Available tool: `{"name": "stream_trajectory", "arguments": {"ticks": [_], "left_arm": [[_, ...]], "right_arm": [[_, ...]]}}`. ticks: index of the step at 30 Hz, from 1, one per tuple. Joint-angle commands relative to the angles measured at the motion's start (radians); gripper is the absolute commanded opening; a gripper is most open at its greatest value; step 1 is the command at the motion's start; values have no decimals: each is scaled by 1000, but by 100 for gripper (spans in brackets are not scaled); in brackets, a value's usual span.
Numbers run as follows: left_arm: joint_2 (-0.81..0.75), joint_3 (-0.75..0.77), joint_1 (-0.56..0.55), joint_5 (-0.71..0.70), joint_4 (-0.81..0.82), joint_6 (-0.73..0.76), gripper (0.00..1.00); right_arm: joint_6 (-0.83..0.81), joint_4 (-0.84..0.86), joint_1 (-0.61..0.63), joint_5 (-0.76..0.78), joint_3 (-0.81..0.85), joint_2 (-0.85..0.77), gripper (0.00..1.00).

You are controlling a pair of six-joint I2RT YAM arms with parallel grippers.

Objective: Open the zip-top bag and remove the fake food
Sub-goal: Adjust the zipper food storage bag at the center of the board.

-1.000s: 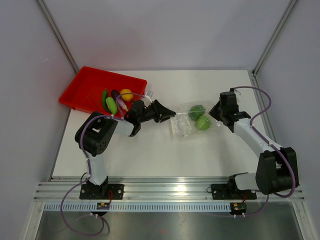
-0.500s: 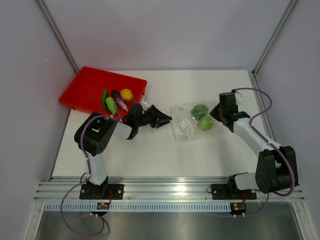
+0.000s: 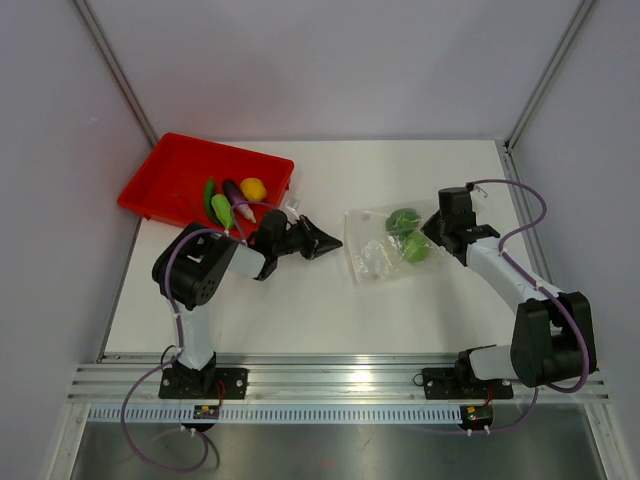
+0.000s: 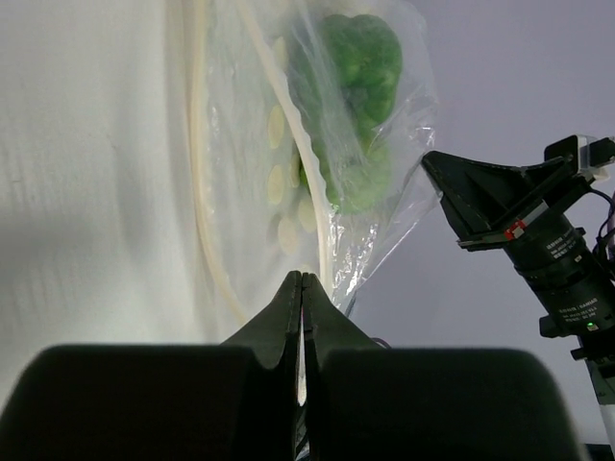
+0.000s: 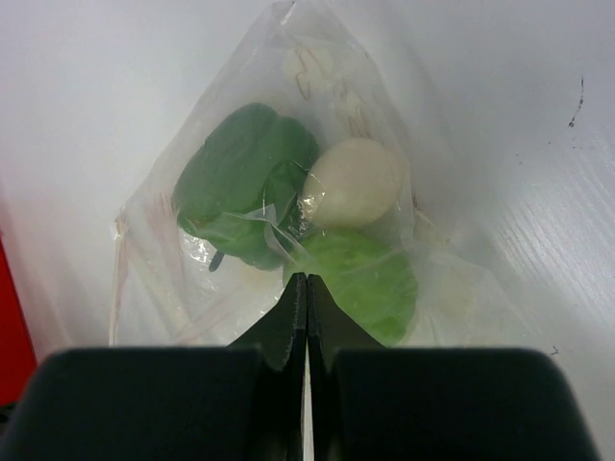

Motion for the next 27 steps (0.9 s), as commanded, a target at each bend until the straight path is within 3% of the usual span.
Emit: {"name": "stream_trajectory", "arguments": {"ticks": [1,7,9,13,20,24,27], "left_arm": [[14,23,-15,-20,-5,33,0],[56,75,-51,-17,-57,56,0],[81,156,-61,15,-167,93,1],[133,183,-81,35,-145,73,4],[210,259,-99,96,-149,56,16],[225,290,-120,101,-177,72,30],[233,310,-130,98,-197,82,35]], "right_arm": [[11,10,-6,27,-2,-29,0],[10,17,-6,11,-2,-21,0],[8,20,-8,4,-4,-21,0],[7,31,-6,-16,-7,-13,0],[19,51,-6,-67,-10,26,0],[23,39,-6,-85,9,71,0],[30,11,-6,-67,22,88,0]]}}
